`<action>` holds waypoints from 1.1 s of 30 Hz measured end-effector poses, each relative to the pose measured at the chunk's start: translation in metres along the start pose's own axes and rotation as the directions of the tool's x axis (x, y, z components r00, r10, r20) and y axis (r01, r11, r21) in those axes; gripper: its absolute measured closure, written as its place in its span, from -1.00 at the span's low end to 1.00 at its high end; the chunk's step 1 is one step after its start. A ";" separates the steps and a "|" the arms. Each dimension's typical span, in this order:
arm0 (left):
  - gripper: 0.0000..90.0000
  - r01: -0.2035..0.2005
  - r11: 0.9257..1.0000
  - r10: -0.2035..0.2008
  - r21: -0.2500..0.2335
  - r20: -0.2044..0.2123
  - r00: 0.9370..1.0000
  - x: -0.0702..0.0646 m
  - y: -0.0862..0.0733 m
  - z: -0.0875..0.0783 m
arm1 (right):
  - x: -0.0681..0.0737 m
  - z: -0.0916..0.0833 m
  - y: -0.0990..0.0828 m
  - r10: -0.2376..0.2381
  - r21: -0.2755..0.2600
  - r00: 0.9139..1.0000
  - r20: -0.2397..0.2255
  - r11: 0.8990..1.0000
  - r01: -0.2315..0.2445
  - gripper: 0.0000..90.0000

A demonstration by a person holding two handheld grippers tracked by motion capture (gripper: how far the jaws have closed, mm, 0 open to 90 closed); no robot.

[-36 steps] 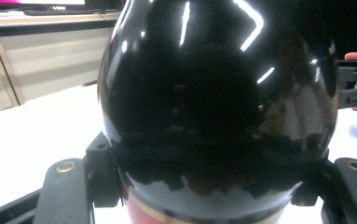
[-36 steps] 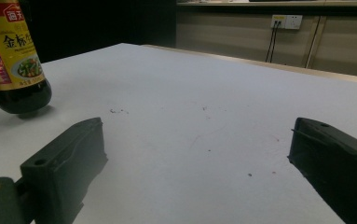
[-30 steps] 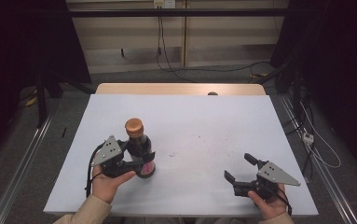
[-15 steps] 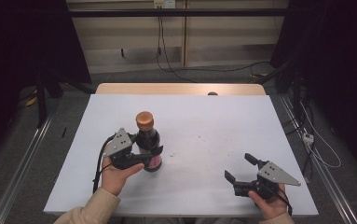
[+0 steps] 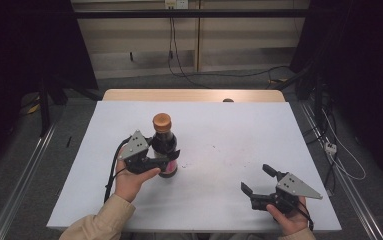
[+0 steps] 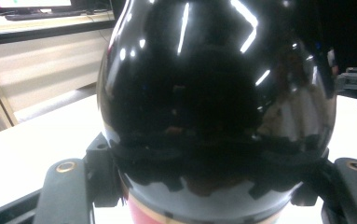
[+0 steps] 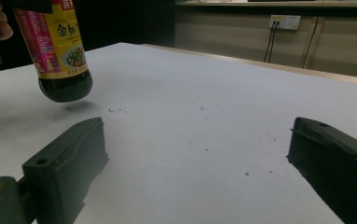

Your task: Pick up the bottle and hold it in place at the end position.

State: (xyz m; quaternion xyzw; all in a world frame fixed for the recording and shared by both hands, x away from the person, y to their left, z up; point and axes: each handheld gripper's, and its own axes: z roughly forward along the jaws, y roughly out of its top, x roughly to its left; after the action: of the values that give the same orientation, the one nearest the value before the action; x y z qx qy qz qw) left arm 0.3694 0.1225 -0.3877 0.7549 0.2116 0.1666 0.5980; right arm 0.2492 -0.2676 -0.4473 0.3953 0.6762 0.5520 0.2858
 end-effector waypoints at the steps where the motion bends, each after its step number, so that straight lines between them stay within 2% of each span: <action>1: -0.32 -0.001 1.000 0.001 -0.002 -0.001 1.000 0.000 0.000 0.001 | 0.000 0.000 0.000 0.000 0.000 1.000 0.000 1.000 0.000 -0.92; 10: -0.32 -0.003 1.000 0.003 -0.010 0.002 1.000 0.003 0.006 0.013 | 0.000 -0.001 0.000 -0.001 -0.003 1.000 0.003 1.000 0.001 -0.92; 11: -0.32 -0.001 1.000 0.001 -0.019 0.023 1.000 0.005 0.006 0.015 | -0.001 -0.001 0.000 -0.001 -0.003 1.000 0.004 1.000 0.001 -0.92; 12: -0.32 0.001 1.000 -0.001 -0.007 0.026 1.000 0.005 0.006 0.016 | -0.001 -0.001 0.000 -0.001 -0.003 1.000 0.004 1.000 0.001 -0.92; 13: -0.32 0.003 1.000 -0.003 -0.010 -0.002 1.000 0.004 0.007 0.018 | -0.001 -0.001 0.000 -0.001 -0.002 1.000 0.004 1.000 0.001 -0.92; 15: -0.32 -0.009 1.000 0.009 -0.006 0.002 1.000 0.004 0.008 0.021 | -0.001 -0.001 0.000 -0.001 -0.001 1.000 0.004 1.000 0.001 -0.92; 18: -0.32 -0.003 1.000 0.003 -0.018 0.003 1.000 0.004 0.010 0.025 | -0.001 -0.001 0.000 -0.002 -0.002 1.000 0.005 1.000 0.002 -0.92; 19: -0.32 -0.008 1.000 0.008 -0.013 0.026 1.000 0.005 0.011 0.026 | -0.001 -0.001 0.000 -0.002 -0.002 1.000 0.005 1.000 0.002 -0.92; 21: -0.32 -0.009 1.000 0.009 -0.015 0.025 1.000 0.005 0.013 0.029 | -0.001 -0.001 0.000 -0.002 -0.002 1.000 0.005 1.000 0.002 -0.92; 22: -0.32 -0.008 1.000 0.008 -0.020 0.007 1.000 0.005 0.013 0.030 | -0.001 -0.001 0.000 -0.002 -0.002 1.000 0.006 1.000 0.002 -0.92; 23: -0.32 -0.005 1.000 0.006 -0.023 0.022 1.000 0.006 0.013 0.032 | -0.001 -0.001 0.000 -0.002 -0.002 1.000 0.005 1.000 0.002 -0.92; 26: -0.32 -0.008 1.000 0.008 -0.015 0.027 1.000 0.008 0.013 0.035 | -0.001 -0.001 0.000 0.000 -0.002 1.000 0.005 1.000 0.000 -0.92; 27: -0.32 -0.009 1.000 0.009 -0.012 0.024 1.000 0.008 0.013 0.037 | -0.001 -0.001 0.000 -0.001 -0.001 1.000 0.005 1.000 0.001 -0.93; 28: -0.32 -0.003 1.000 0.003 -0.016 0.000 1.000 0.008 0.013 0.038 | -0.001 -0.001 0.000 0.000 0.001 1.000 0.005 1.000 0.000 -0.93; 29: -0.32 -0.005 1.000 0.005 -0.012 0.011 1.000 0.009 0.014 0.040 | -0.001 -0.001 0.000 -0.001 0.002 1.000 0.005 1.000 0.001 -0.93; 30: -0.32 -0.004 1.000 0.004 -0.014 -0.001 1.000 0.008 0.014 0.041 | -0.001 -0.001 0.000 -0.001 0.003 1.000 0.005 1.000 0.001 -0.93; 33: -0.32 -0.009 1.000 0.009 -0.011 0.000 1.000 0.010 0.014 0.044 | -0.001 -0.001 0.000 0.000 0.001 1.000 0.004 1.000 0.000 -0.93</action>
State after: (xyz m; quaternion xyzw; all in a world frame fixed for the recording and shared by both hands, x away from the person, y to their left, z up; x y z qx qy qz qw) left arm 0.4018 0.0879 -0.3842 0.7525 0.2075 0.1705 0.6014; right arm 0.2489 -0.2690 -0.4472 0.3965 0.6761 0.5507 0.2871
